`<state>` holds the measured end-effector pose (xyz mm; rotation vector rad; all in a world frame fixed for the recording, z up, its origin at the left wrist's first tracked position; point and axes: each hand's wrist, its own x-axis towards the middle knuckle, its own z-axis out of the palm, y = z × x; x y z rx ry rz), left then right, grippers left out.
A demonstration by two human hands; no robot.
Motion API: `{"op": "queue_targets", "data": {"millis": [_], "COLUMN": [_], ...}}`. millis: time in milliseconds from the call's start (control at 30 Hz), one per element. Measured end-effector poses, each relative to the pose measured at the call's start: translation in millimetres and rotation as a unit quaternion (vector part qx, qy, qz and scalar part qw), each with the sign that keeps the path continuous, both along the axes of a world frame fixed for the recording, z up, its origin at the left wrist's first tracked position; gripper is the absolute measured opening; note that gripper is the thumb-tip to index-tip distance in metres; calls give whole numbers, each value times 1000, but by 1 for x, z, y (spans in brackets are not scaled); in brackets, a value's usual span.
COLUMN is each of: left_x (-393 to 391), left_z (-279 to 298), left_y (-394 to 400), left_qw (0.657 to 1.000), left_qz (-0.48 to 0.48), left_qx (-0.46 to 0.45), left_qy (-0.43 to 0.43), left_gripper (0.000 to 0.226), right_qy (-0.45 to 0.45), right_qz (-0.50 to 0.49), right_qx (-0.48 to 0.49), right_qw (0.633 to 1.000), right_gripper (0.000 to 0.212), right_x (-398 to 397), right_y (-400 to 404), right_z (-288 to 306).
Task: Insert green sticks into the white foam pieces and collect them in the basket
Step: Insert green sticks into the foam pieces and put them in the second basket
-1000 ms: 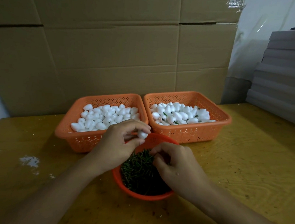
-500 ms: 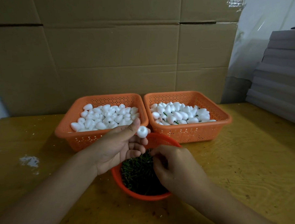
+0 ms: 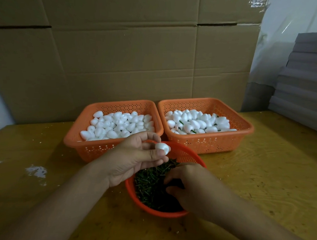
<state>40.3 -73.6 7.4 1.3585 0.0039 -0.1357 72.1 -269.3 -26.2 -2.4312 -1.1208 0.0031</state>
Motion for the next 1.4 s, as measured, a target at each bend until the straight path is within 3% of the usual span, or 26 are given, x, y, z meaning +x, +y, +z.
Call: {"op": "queue_targets", "data": {"millis": [233, 467, 733, 1000, 1267, 1400], "left_x": [0, -2, -2, -3, -2, -2], "left_z": [-2, -2, -3, -2, 0, 0], "left_y": [0, -5, -7, -2, 0, 0], "left_qw": [1000, 1000, 999, 1000, 1000, 999], "left_qz": [-7, 8, -18, -14, -14, -5], "left_qx": [22, 27, 32, 2, 11, 27], "left_qy": [4, 2, 2, -4, -15, -19], "left_gripper": [37, 45, 38, 41, 30, 30], "right_qy": [-13, 51, 3, 16, 54, 141], "right_qz": [-36, -61, -51, -36, -38, -40], "right_qx": [104, 219, 240, 258, 272, 335], "right_qw": [994, 973, 969, 965, 960, 931], "right_gripper": [12, 17, 7, 5, 26, 34], "right_x": [-3, -3, 1, 2, 6, 6], "right_y": [2, 0, -2, -2, -1, 1], "right_z": [-2, 4, 5, 1, 0, 6]}}
